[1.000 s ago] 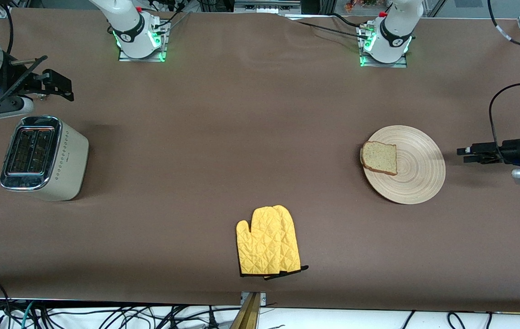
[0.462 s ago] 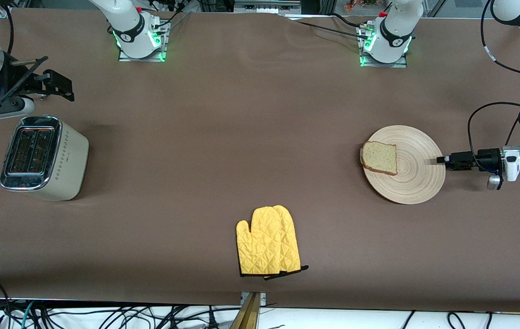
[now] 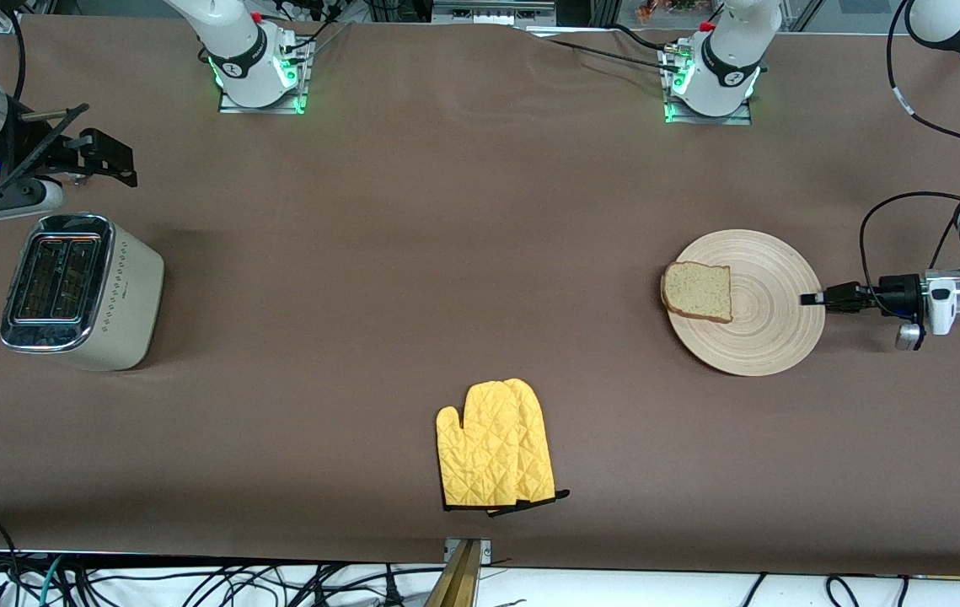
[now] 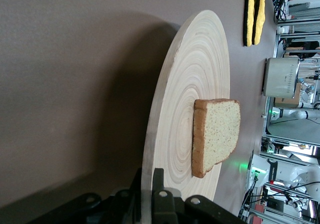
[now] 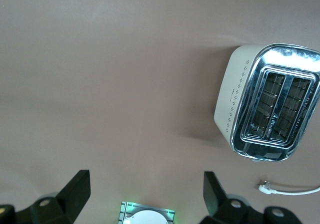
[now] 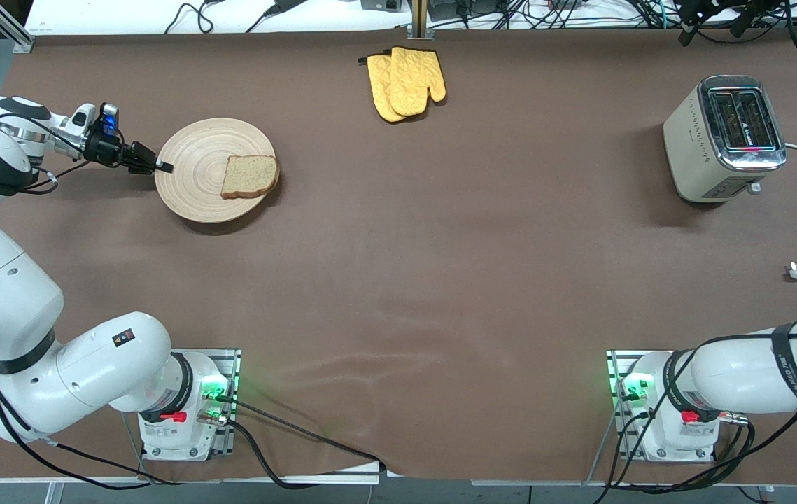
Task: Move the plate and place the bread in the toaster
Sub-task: 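Reach the left gripper to the wooden plate rim and grip it, then slide the plate toward the toaster with the left gripper while the right gripper lifts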
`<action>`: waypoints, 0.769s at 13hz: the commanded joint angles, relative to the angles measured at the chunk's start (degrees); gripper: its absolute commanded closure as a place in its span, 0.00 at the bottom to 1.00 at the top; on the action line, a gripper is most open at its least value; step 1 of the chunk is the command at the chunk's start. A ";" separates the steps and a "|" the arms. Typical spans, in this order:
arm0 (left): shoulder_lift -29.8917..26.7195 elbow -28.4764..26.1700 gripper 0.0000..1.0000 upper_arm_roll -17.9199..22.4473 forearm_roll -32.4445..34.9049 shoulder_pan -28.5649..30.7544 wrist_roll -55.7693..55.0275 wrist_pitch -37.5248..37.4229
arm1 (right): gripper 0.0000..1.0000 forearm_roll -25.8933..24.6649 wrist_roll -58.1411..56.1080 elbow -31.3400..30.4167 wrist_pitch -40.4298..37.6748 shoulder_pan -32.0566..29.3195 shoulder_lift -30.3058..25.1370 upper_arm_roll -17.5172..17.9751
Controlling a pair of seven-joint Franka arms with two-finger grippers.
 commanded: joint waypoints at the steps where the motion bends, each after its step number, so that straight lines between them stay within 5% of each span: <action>1: 0.61 1.28 1.00 -1.01 -1.03 0.02 -0.52 -1.00 | 0.00 0.59 -0.54 -0.41 0.14 -0.08 -0.47 0.02; 6: 0.52 1.20 1.00 -12.33 -2.53 -1.55 -11.05 -2.76 | 0.00 0.59 -0.54 -0.59 0.23 -0.17 -0.38 0.02; 10: 0.35 0.32 1.00 -13.67 -9.80 -13.67 -16.17 1.26 | 0.00 0.59 -0.63 -0.94 0.32 -0.17 -0.38 -0.07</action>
